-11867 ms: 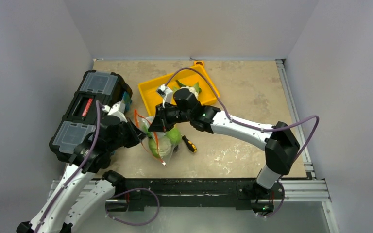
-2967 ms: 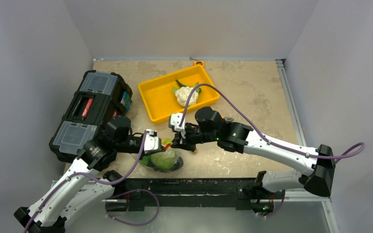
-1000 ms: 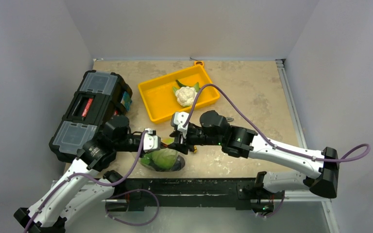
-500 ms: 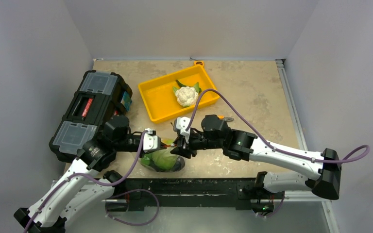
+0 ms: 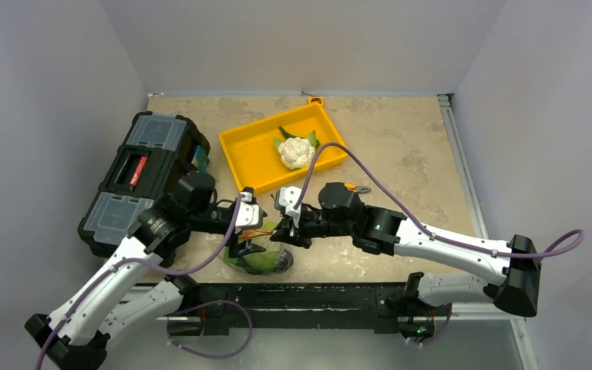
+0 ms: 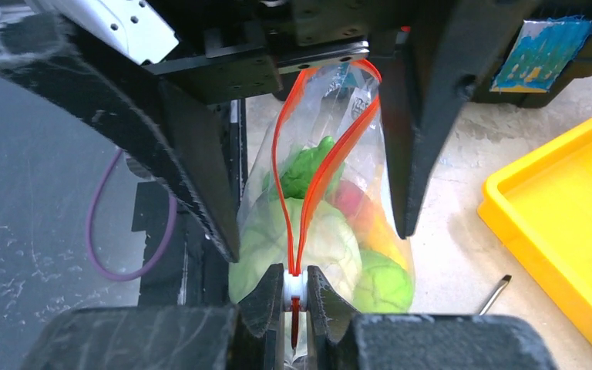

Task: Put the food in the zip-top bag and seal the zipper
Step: Zip the zipper food storage bag at the center of the board.

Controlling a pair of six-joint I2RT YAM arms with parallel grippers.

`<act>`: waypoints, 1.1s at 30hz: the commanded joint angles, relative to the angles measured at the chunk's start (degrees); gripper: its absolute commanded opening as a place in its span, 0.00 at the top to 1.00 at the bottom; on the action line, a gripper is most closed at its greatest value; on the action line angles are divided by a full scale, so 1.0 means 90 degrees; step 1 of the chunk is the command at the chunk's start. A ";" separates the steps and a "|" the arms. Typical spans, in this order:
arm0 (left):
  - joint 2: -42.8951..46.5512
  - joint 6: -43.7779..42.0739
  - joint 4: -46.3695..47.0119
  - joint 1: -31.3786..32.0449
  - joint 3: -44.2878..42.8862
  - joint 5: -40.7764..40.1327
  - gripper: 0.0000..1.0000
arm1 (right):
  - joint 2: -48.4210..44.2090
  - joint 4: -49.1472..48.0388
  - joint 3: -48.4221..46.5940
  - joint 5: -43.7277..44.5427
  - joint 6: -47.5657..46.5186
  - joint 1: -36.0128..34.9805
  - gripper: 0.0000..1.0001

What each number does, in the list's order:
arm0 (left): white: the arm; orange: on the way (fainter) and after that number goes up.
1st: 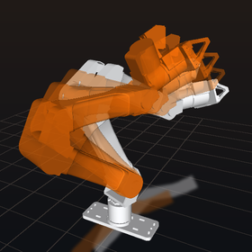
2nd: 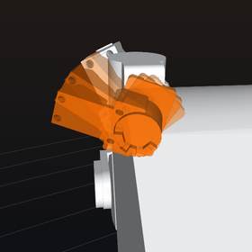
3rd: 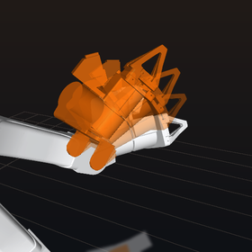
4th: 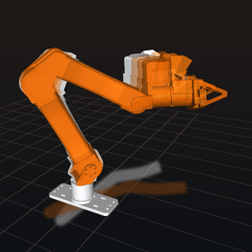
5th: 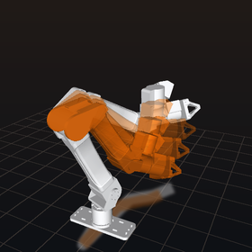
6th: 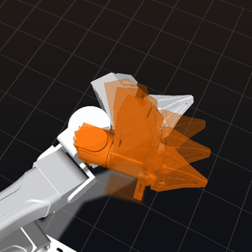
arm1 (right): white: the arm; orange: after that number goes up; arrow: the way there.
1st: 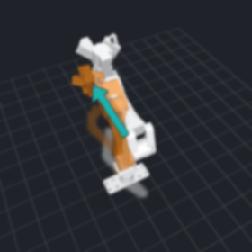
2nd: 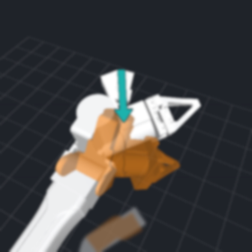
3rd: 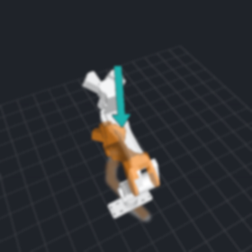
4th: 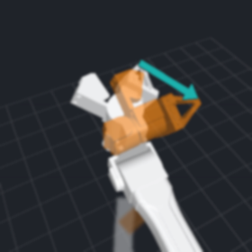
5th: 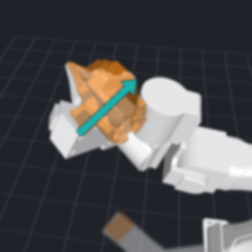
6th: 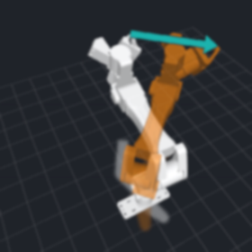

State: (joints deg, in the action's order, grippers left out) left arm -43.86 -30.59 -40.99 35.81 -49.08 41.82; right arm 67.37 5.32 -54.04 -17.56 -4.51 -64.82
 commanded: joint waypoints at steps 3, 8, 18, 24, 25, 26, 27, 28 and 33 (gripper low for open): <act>-0.0594 0.0038 -0.0296 0.0037 -0.0507 0.0273 0.28 | -0.0153 0.0148 -0.0296 -0.0167 -0.0461 0.0005 1.00; -0.0635 0.0079 -0.0310 0.0035 -0.0500 0.0537 0.51 | -0.0249 0.0291 -0.0369 -0.0099 -0.0703 -0.0010 1.00; -0.0459 0.0087 -0.0273 0.0035 -0.0469 0.0259 1.00 | -0.0176 0.0599 -0.0687 0.0290 -0.0891 -0.0151 1.00; 0.0486 0.0217 0.0509 0.0064 0.0178 -0.0319 1.00 | -0.0199 0.1055 -0.0918 0.0600 -0.0149 -0.0142 0.60; 0.0579 0.0224 0.0591 0.0071 0.0246 -0.0373 1.00 | -0.0183 0.1270 -0.1018 0.0658 -0.0030 -0.0142 0.56; 0.0635 0.0232 0.0641 0.0065 0.0302 -0.0402 1.00 | -0.0153 0.1458 -0.1134 0.0683 0.0019 -0.0142 0.54; 0.0638 0.0237 0.0663 0.0064 0.0318 -0.0402 1.00 | -0.0114 0.1652 -0.1267 0.0681 0.0048 -0.0142 0.52; 0.0598 0.0259 0.0638 0.0069 0.0311 -0.0391 1.00 | -0.0063 0.1839 -0.1392 0.0666 0.0069 -0.0142 0.51; 0.0160 0.0272 0.0394 0.0064 0.0052 -0.0252 1.00 | 0.0092 0.2326 -0.1852 0.0461 0.0062 -0.0141 0.52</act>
State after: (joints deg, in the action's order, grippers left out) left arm -39.88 -29.06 -39.92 36.14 -46.44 38.74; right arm 67.59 21.93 -66.37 -12.75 -5.52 -65.98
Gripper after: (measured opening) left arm 0.009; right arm 0.489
